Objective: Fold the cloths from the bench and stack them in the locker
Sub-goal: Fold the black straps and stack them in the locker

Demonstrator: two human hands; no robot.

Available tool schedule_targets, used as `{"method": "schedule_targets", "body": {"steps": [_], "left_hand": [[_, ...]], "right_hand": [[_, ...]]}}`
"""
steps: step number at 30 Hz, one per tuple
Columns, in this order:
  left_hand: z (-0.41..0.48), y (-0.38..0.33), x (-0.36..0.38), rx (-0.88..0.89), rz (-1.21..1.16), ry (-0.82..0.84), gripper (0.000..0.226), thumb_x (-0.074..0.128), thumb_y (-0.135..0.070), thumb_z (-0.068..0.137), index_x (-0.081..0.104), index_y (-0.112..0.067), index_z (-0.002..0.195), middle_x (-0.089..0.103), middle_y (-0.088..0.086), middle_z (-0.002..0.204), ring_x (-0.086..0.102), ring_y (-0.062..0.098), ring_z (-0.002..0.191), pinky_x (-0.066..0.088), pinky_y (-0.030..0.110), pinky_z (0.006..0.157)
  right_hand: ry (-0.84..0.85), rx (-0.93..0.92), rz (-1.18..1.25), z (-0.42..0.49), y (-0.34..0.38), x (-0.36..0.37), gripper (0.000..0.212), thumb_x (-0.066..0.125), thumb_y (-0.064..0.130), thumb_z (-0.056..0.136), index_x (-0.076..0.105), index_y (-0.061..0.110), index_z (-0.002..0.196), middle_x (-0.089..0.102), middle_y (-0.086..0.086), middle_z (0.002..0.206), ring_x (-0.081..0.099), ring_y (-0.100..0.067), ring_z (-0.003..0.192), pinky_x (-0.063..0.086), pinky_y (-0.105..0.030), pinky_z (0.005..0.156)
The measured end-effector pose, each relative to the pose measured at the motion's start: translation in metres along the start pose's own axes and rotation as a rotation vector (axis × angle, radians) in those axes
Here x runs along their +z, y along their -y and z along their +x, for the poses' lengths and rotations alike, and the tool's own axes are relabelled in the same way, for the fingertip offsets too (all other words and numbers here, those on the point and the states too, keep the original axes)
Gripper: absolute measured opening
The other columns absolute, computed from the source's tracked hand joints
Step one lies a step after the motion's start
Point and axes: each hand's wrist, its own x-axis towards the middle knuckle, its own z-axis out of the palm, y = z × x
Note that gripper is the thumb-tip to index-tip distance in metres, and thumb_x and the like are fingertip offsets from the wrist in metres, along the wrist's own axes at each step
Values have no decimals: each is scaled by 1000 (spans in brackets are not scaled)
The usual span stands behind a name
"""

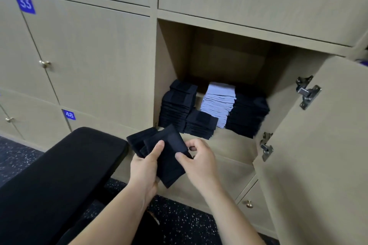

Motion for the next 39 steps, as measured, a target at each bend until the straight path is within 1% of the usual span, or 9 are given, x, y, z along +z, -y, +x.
{"method": "schedule_targets", "body": {"steps": [3,7,14,16,21,24,28,31,39], "left_hand": [[-5,-4,5,19,-42,25,29,70,-26,89,66,-14,115,76,5,100,73,22,92,59,34,67],[-5,-5,10,18,-47,33,26,63,-25,94,63,-15,118,74,5,104,71,25,97,58,34,65],[12,7,22,-10,18,9,14,62,-15,95,61,-17,109,71,8,108,69,29,94,57,31,55],[20,10,25,-17,12,11,14,63,-16,95,60,-19,109,71,7,109,69,30,96,56,34,61],[41,16,35,-25,-27,36,16,62,-13,94,60,-15,110,72,7,105,70,27,94,56,38,71],[55,20,41,-9,-13,58,15,62,-14,94,63,-16,109,75,4,99,71,23,89,56,35,70],[74,28,46,-8,5,83,17,63,-15,94,64,-20,110,77,1,97,72,24,92,56,39,78],[86,33,45,-14,17,94,22,64,-17,93,63,-22,114,76,0,98,71,25,96,56,40,81],[98,44,43,-39,23,98,22,64,-16,91,63,-19,114,76,2,98,72,25,92,56,36,72]], "right_hand": [[14,49,308,2,4,-6,14,67,13,81,60,20,91,68,7,93,62,-6,89,45,-17,72],[-27,165,553,17,-2,-17,17,69,6,82,64,12,97,72,-4,97,67,-14,88,49,-23,73],[-150,315,747,56,-27,-40,17,70,2,82,70,12,94,72,-1,92,65,-17,84,51,-34,80],[-179,332,780,74,-37,-48,16,70,0,81,70,10,94,72,-6,96,64,-21,88,51,-41,87],[-298,398,744,135,-61,-64,20,77,4,77,66,15,90,70,-12,102,66,-26,94,54,-38,84],[-285,382,688,169,-74,-63,15,76,5,80,68,10,91,71,-8,92,68,-20,82,55,-27,69],[-258,403,627,203,-88,-49,20,73,6,83,69,9,102,72,-4,99,68,-14,85,53,-25,76],[-210,419,588,218,-94,-38,13,71,6,85,67,12,96,69,1,90,63,-7,76,47,-17,62],[-228,383,466,236,-104,-14,10,74,9,83,64,7,88,70,-6,88,68,-23,82,56,-34,79]]}}
